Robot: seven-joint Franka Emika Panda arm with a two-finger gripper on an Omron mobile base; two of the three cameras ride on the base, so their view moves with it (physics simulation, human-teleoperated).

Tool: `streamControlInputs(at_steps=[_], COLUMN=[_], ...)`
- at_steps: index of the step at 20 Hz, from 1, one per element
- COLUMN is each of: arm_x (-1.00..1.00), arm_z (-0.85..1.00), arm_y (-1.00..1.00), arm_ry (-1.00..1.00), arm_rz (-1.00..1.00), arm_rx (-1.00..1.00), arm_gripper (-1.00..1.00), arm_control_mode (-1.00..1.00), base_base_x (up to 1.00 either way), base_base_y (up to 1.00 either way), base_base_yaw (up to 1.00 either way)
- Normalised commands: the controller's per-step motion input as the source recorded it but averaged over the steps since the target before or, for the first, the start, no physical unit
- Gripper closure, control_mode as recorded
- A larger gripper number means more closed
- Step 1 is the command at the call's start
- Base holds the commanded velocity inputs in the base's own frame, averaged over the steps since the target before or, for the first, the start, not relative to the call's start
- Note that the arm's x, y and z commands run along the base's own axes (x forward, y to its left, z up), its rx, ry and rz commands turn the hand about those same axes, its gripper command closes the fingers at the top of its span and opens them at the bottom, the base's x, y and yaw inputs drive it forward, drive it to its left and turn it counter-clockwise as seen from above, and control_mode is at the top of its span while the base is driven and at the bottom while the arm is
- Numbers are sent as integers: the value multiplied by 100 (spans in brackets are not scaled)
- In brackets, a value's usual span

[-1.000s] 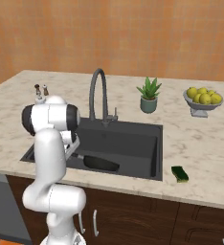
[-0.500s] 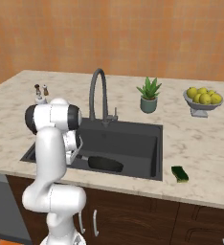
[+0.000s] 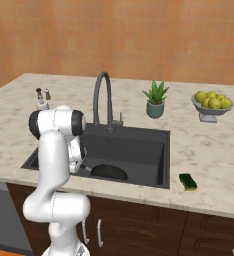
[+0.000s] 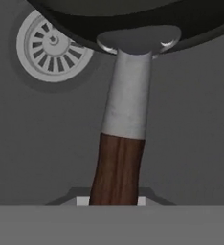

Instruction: Pick the pan and sponge and place them into the sink. Then turn on the water.

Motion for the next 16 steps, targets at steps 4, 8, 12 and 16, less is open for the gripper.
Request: streamControlInputs(at_steps=[4, 8, 12, 16], arm_x=[17, 9, 0, -5], arm_z=[-14, -4, 1, 46], arm_y=[16, 8, 0, 0], arm_ry=[1, 1, 0, 0], arm_rz=[-2, -2, 0, 0], arm_rx=[0, -1, 0, 0], arm_gripper=[-100, -100, -100, -100], arm_control_mode=[-100, -100, -100, -100], base_base_x=[0, 0, 0, 0], base_base_y=[0, 0, 0, 0], base_base_yaw=[0, 0, 0, 0])
